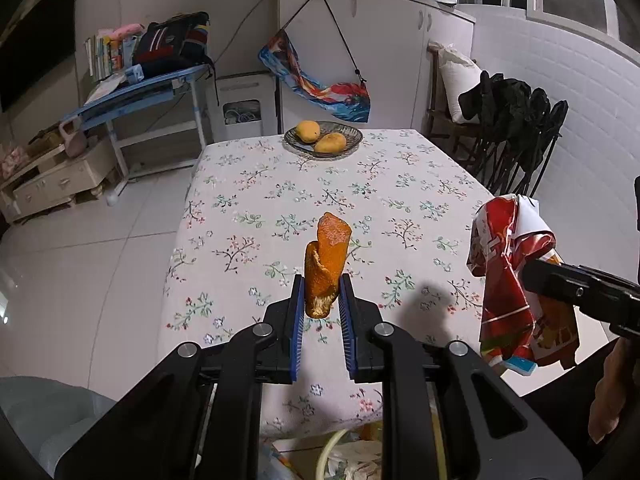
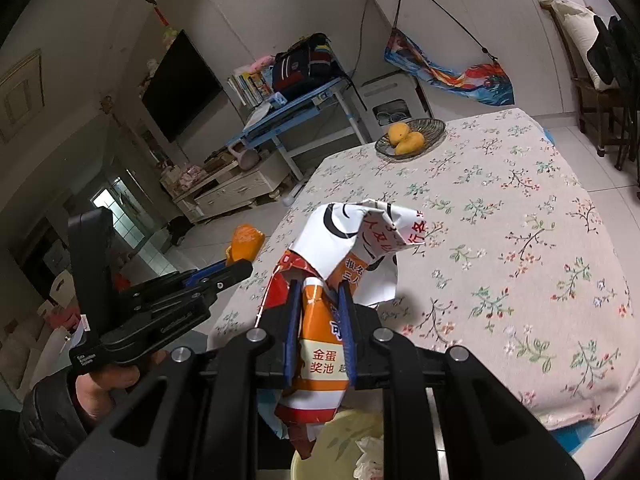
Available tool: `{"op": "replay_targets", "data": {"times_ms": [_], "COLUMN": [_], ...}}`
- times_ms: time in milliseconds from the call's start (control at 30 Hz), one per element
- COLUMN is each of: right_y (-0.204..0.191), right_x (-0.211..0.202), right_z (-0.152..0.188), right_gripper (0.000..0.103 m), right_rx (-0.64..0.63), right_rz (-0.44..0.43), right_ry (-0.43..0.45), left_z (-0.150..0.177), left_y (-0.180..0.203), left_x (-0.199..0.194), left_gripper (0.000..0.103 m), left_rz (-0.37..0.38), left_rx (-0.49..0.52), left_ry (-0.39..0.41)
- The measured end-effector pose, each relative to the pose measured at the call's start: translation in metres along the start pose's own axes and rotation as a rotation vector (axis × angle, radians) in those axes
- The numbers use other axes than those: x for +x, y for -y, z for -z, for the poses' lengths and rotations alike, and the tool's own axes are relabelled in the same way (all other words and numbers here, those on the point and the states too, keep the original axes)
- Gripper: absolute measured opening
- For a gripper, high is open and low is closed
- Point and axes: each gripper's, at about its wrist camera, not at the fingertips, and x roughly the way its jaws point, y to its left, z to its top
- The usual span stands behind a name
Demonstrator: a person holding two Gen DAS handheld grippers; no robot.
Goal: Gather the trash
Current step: 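Carry the snack bag and orange peel over the yellow basin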
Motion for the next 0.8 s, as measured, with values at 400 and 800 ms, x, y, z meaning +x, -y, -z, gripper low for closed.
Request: {"op": "replay_targets", "data": {"times_ms": [400, 800], "right_y": [-0.01, -0.023], "right_x": [-0.012, -0.028], "right_z": [0.016, 0.043], "right_gripper": [0.019, 0.019], "right_rx": [-0.01, -0.015], "right_rz": [-0.029, -0.049], "right_ry": [-0.007, -0.03], "left_z": [0.024, 0.047], "left_y": [0.009, 0.014], "left_x": [-0.016, -0.032], "left_gripper": [0.016, 0.016], "left_rz": [0.022, 0.029], "left_rx": [-0.01, -0.033], "left_ry": [0.006, 0.003]}}
